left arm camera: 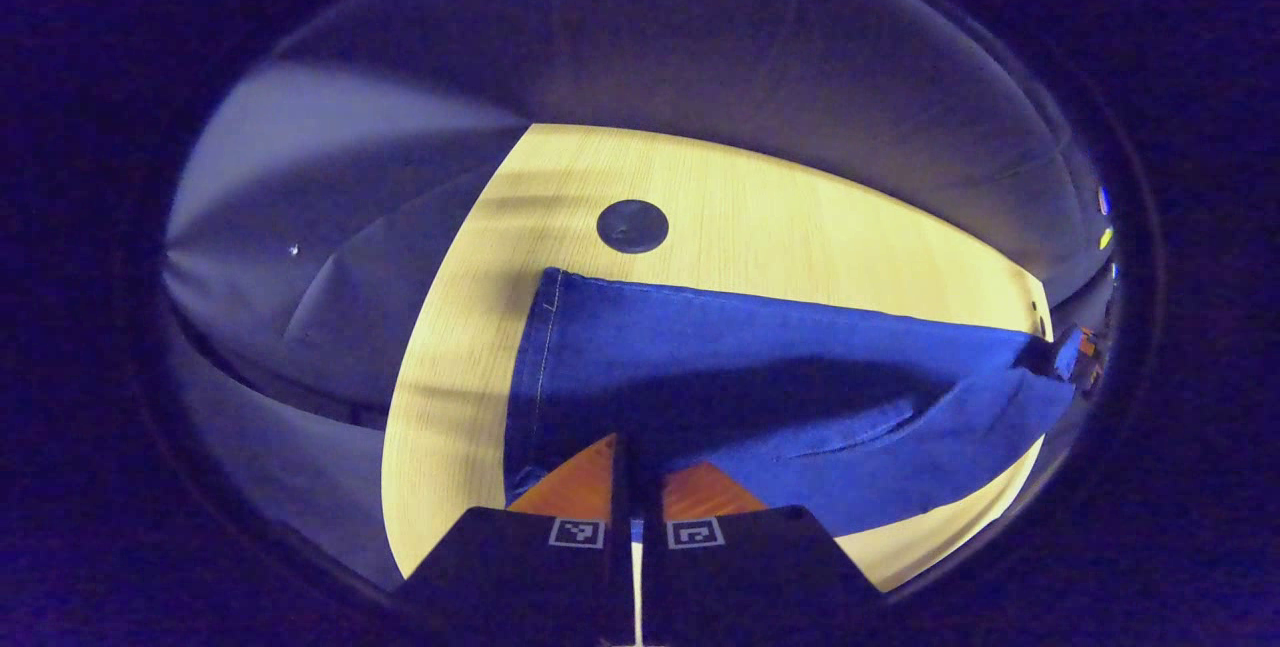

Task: Grasp the waist and the cuffs of the jeans and fold them to make the two legs overlap; first hold the waist and fold one-third of the jeans toward the cuffs, then hold the cuffs and fold the remaining one-third in the same direction to finish folding.

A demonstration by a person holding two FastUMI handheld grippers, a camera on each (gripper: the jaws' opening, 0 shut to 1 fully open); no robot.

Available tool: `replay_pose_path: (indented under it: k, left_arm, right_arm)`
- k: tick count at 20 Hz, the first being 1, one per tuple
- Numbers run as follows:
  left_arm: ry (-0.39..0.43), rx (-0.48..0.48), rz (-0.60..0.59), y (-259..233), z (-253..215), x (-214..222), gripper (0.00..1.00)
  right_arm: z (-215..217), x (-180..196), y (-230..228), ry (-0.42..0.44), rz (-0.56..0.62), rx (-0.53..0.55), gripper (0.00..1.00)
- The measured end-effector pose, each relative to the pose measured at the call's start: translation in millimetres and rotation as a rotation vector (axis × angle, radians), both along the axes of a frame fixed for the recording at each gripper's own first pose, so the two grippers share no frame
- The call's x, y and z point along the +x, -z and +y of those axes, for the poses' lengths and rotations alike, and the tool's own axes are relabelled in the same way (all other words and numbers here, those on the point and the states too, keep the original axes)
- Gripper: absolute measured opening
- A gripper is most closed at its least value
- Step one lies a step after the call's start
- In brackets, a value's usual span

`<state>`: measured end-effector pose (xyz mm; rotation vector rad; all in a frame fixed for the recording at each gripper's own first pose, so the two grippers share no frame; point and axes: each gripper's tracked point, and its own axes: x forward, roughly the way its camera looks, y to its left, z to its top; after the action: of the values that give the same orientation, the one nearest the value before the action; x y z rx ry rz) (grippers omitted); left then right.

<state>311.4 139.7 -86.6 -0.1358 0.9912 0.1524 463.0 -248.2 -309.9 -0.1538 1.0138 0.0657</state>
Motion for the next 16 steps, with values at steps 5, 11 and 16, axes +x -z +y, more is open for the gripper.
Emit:
replay_pose_path:
  k: [5, 11, 16]
  left_arm:
    - [0.040, -0.094, -0.182, -45, -37, 5, 0.48]
    - [0.068, -0.003, -0.633, -152, -80, -27, 0.97]
    - [0.076, -0.002, -0.695, -176, -139, -97, 0.92]
  right_arm:
    - [-2, -14, -34, 0.118, -0.039, 0.108, 0.44]
    - [-8, -49, -85, 0.310, -0.309, 0.206, 0.99]
    - [-30, -64, -59, 0.511, -0.308, 0.220, 0.98]
